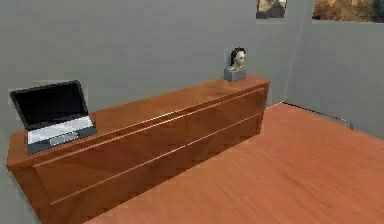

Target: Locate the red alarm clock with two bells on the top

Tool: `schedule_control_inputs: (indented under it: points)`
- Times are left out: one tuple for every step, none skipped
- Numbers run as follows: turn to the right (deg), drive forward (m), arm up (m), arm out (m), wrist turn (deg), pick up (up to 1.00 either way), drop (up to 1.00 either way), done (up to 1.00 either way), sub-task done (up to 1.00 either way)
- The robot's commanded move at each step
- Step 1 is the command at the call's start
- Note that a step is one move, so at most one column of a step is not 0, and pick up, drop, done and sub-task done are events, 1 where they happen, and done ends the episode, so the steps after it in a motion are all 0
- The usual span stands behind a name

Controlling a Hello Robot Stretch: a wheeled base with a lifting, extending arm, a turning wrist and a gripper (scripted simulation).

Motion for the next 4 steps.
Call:
schedule_control_inputs:
  points:
    - [24.0, 0.00, 0.00, 0.00, 0.0, 0.00, 0.00, 0.00, 0.00]
    - [0.0, 0.35, 0.00, 0.00, 0.0, 0.00, 0.00, 0.00, 0.00]
    - [-45.0, 0.00, 0.00, 0.00, 0.0, 0.00, 0.00, 0.00, 0.00]
    - [-18.0, 0.00, 0.00, 0.00, 0.0, 0.00, 0.00, 0.00, 0.00]
